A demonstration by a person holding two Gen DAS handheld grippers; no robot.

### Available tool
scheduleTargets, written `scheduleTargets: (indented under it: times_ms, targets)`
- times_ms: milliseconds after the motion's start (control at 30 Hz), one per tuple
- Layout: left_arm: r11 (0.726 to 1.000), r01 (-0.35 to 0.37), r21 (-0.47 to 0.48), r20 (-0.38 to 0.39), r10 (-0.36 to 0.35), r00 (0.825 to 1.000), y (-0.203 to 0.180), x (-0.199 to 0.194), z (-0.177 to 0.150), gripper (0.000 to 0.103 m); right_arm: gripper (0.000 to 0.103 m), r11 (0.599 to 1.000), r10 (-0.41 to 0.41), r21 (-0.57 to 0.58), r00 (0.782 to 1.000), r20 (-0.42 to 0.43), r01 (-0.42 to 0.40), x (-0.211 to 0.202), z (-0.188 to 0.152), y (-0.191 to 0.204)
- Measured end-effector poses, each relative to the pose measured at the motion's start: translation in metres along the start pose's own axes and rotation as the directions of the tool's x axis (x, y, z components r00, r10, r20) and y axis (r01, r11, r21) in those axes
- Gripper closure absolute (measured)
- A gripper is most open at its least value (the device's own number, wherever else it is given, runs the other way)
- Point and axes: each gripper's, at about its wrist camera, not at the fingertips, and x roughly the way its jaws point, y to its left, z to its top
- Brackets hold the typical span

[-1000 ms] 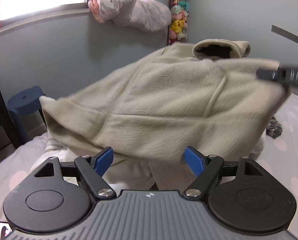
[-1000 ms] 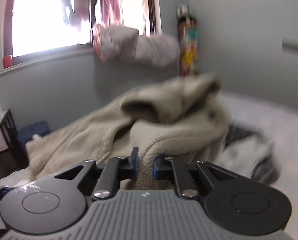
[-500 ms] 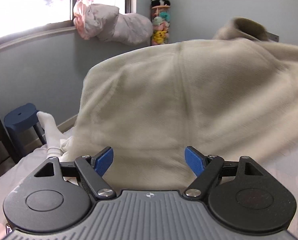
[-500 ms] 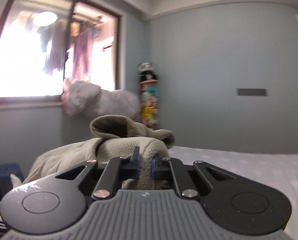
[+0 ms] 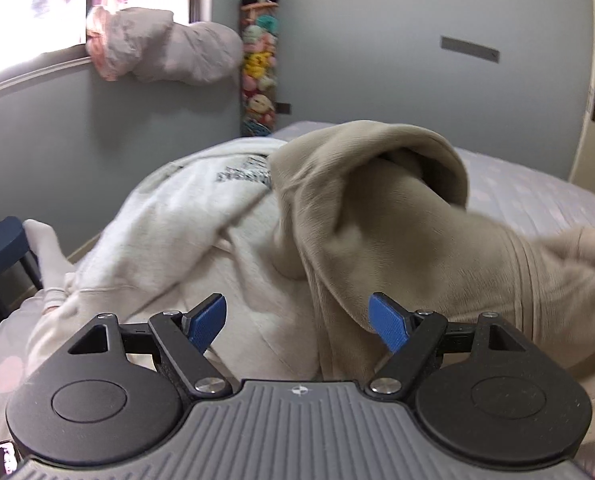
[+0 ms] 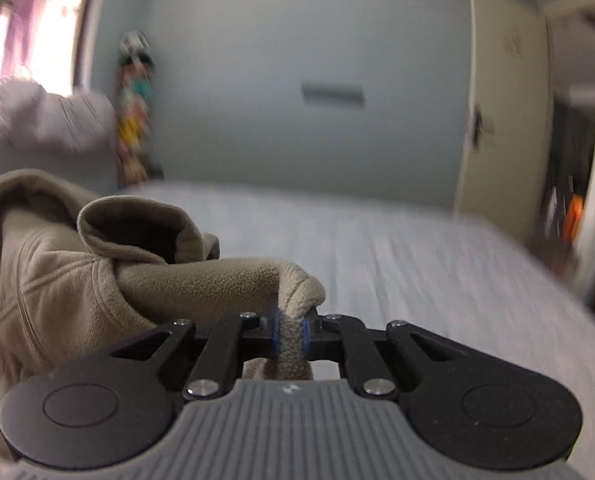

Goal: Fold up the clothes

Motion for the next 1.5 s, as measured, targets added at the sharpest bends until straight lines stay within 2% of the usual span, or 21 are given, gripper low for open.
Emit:
scheduleTargets:
  times_ms: [67, 100, 133, 200, 233, 300, 367, 433, 533, 667, 833, 1000, 1133, 1300, 1400, 1433, 1467, 1500]
  targets:
    - [1.000, 0.008, 0.021, -0.017, -0.007, 1.000, -0.005, 0.005, -0.003, 0.025, 0.088, 0.999, -0.002, 0.037, 0.996, -0.087, 0.005, 0.008, -0.018, -0.016]
    - [1.000, 0.009, 0.028, -0.025, -0.008, 1.000, -0.006, 0.008, -0.003, 0.025, 0.079, 0.999, -0.015, 0.031, 0.994, -0.109, 0.019, 0.008, -0.024, -0.020]
    - [0.999, 0.009, 0.036, -0.033, -0.008, 0.999, -0.008, 0.011, -0.004, 0.025, 0.072, 0.999, -0.044, 0.008, 0.992, -0.115, 0.045, 0.006, -0.027, -0.018]
    - [0.999, 0.010, 0.050, -0.048, -0.008, 0.999, -0.012, 0.017, -0.006, 0.025, 0.068, 0.996, -0.084, -0.035, 0.992, -0.092, 0.081, 0.002, -0.027, -0.017]
    - [0.998, 0.010, 0.054, -0.053, -0.007, 0.999, -0.014, 0.019, -0.006, 0.025, 0.063, 0.995, -0.093, -0.048, 0.992, -0.081, 0.089, 0.001, -0.026, -0.016]
    - [0.998, 0.007, 0.060, -0.060, -0.003, 0.998, -0.019, 0.023, -0.009, 0.025, 0.060, 0.996, -0.084, -0.036, 0.994, -0.072, 0.081, 0.003, -0.020, -0.017]
    - [0.998, 0.005, 0.065, -0.067, -0.001, 0.998, -0.023, 0.030, -0.010, 0.025, 0.057, 0.997, -0.069, -0.040, 0.995, -0.068, 0.067, 0.005, -0.016, -0.012]
    - [0.997, 0.003, 0.075, -0.073, 0.003, 0.997, -0.025, 0.036, -0.010, 0.025, 0.049, 0.998, -0.042, -0.054, 0.997, -0.066, 0.038, 0.013, -0.014, -0.007]
    - [0.996, -0.011, 0.092, -0.079, 0.019, 0.997, -0.027, 0.046, -0.008, 0.025, 0.042, 0.996, 0.017, -0.081, 0.996, -0.087, -0.024, 0.025, -0.012, 0.007]
    - [0.995, -0.009, 0.098, -0.097, 0.019, 0.995, -0.025, 0.059, -0.005, 0.025, 0.037, 0.990, 0.090, -0.096, 0.987, -0.135, -0.104, 0.047, -0.008, 0.031]
    - [0.995, -0.019, 0.100, -0.115, 0.030, 0.993, -0.020, 0.071, -0.001, 0.025, 0.024, 0.976, 0.148, -0.139, 0.976, -0.158, -0.170, 0.071, 0.004, 0.058]
    - [0.995, -0.007, 0.101, -0.097, 0.017, 0.995, -0.016, 0.080, 0.011, 0.025, 0.023, 0.962, 0.168, -0.183, 0.969, -0.181, -0.201, 0.097, 0.019, 0.076]
    - [0.996, 0.011, 0.091, -0.091, -0.003, 0.996, -0.017, 0.089, 0.020, 0.025, 0.020, 0.958, 0.197, -0.163, 0.957, -0.214, -0.234, 0.117, 0.024, 0.080]
    - [0.994, 0.024, 0.105, -0.077, -0.016, 0.997, -0.027, 0.099, 0.032, 0.025, 0.019, 0.946, 0.273, -0.093, 0.921, -0.279, -0.309, 0.136, 0.023, 0.088]
    - [0.988, 0.028, 0.150, -0.062, -0.019, 0.998, -0.042, 0.102, 0.038, 0.025, 0.019, 0.928, 0.321, -0.085, 0.895, -0.311, -0.362, 0.140, 0.018, 0.099]
    - [0.986, 0.030, 0.165, -0.062, -0.020, 0.998, -0.046, 0.104, 0.038, 0.033, 0.022, 0.923, 0.326, -0.096, 0.889, -0.322, -0.373, 0.141, 0.014, 0.104]
    - [0.983, 0.032, 0.179, -0.062, -0.021, 0.998, -0.050, 0.106, 0.038, 0.051, 0.026, 0.922, 0.324, -0.100, 0.888, -0.327, -0.374, 0.142, 0.012, 0.106]
    - [0.983, 0.040, 0.177, -0.064, -0.029, 0.997, -0.052, 0.106, 0.038, 0.058, 0.046, 0.922, 0.321, -0.103, 0.887, -0.332, -0.372, 0.142, 0.010, 0.107]
